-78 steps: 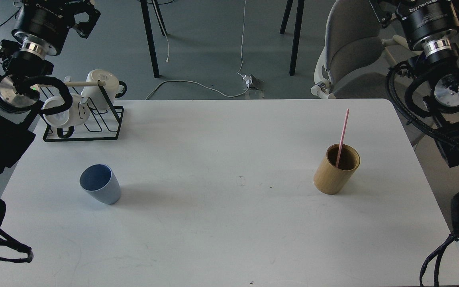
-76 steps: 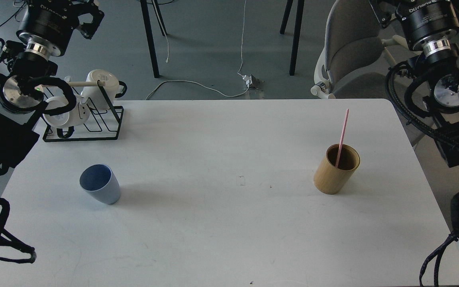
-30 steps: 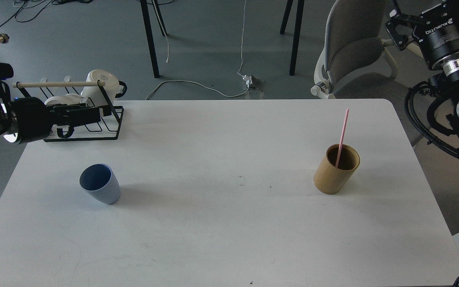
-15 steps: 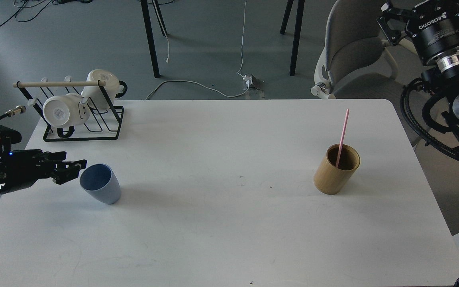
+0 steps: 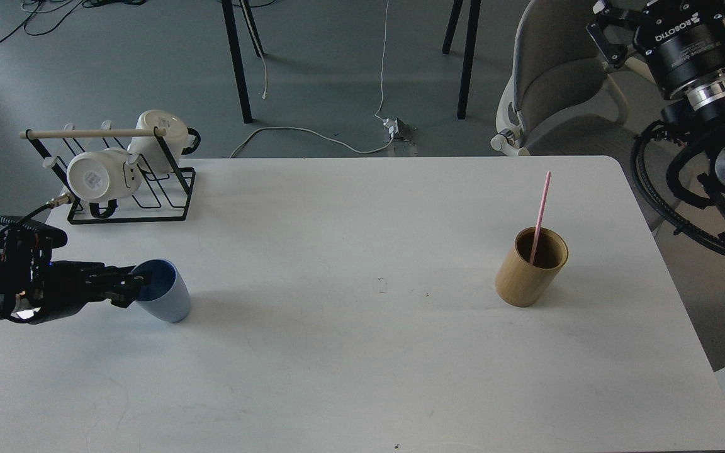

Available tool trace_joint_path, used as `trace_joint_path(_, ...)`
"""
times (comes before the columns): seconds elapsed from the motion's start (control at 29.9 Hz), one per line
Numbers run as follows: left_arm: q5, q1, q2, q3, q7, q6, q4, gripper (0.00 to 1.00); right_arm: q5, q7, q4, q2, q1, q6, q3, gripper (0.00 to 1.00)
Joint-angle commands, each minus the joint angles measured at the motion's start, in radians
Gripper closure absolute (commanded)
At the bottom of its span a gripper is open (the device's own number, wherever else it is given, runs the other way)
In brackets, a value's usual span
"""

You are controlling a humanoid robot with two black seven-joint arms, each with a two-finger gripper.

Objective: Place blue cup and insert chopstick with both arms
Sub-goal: 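Close the left gripper around the blue cup's side, then lift the blue cup with the left gripper and carry it toward the table center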

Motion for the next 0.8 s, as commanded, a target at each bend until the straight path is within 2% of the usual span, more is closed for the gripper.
trace_joint_path(0.0, 0.001, -0.007, 0.001, -0.001, -0.008, -0.001, 0.0, 0.97, 0.0, 0.001, -0.001, -0.011, 0.0, 0.0, -0.002, 0.0)
trace_joint_path(0.17, 0.002, -0.066, 0.001, -0.004, -0.014, -0.023, -0.026, 0.98, 0.0, 0.001, -0.002, -0.017, 0.0, 0.0, 0.004, 0.0)
trace_joint_path(0.37, 0.011, -0.294, -0.02, -0.005, 0.007, -0.272, -0.141, 0.98, -0.001, 0.0, 0.002, -0.076, 0.014, -0.025, -0.011, 0.0)
trace_joint_path(0.43, 0.05, -0.383, -0.104, -0.004, 0.022, -0.272, -0.149, 0.98, -0.003, -0.002, 0.001, -0.096, 0.022, -0.048, -0.029, 0.0)
trace_joint_path(0.53, 0.119, -0.48, -0.236, 0.004, 0.022, -0.272, -0.144, 0.99, -0.003, -0.002, -0.001, -0.112, 0.048, -0.064, -0.057, 0.0)
trace_joint_path(0.64, 0.15, -0.527, -0.377, 0.042, 0.03, -0.272, -0.138, 0.98, -0.003, -0.002, -0.001, -0.133, 0.049, -0.065, -0.061, 0.0)
trace_joint_path(0.77, 0.186, -0.543, -0.543, 0.134, 0.062, -0.272, -0.114, 0.98, -0.003, 0.0, -0.001, -0.145, 0.052, -0.065, -0.06, 0.0)
